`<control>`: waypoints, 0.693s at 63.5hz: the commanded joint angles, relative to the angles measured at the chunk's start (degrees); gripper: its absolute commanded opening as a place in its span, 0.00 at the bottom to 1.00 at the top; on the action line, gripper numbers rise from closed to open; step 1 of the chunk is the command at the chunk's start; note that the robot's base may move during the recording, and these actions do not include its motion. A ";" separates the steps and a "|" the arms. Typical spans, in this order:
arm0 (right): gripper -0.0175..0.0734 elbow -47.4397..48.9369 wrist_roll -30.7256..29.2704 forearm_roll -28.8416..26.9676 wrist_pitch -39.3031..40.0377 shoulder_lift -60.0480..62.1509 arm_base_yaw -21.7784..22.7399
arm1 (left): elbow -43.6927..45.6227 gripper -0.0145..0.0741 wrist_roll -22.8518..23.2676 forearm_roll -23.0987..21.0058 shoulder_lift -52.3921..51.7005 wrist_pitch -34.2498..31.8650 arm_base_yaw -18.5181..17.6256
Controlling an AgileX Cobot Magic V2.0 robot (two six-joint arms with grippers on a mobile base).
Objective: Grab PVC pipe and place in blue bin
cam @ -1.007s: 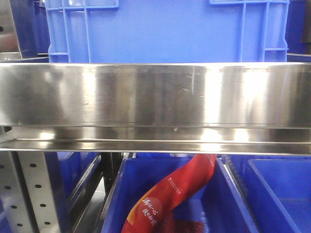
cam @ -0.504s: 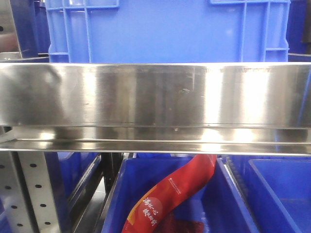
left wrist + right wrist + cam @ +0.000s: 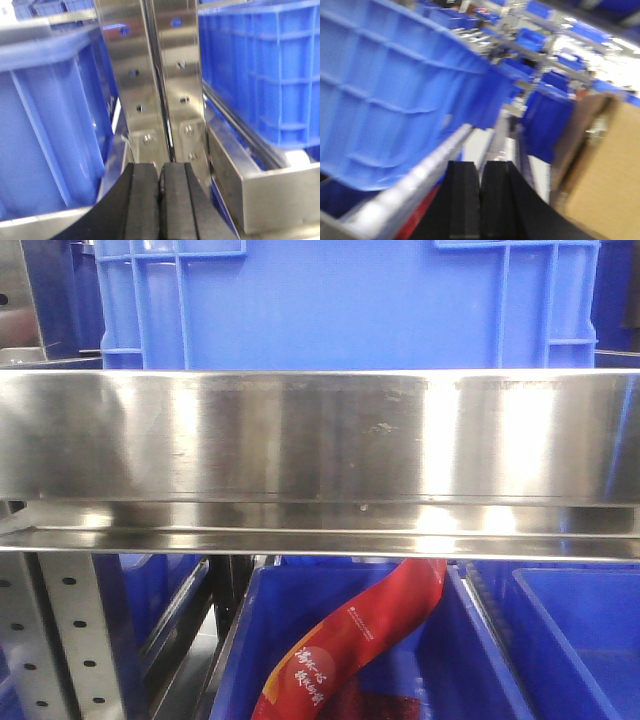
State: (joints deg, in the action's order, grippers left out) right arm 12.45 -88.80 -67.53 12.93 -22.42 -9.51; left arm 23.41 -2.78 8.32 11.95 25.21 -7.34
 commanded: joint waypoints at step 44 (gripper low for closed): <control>0.01 0.13 -0.40 0.37 -0.54 0.24 0.12 | -0.99 0.04 0.44 -1.07 -0.29 -0.92 0.28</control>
State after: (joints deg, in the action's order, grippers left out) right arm 12.45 -88.91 -67.42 11.92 -22.42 -9.51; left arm 22.48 -2.78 7.69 11.95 25.33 -7.34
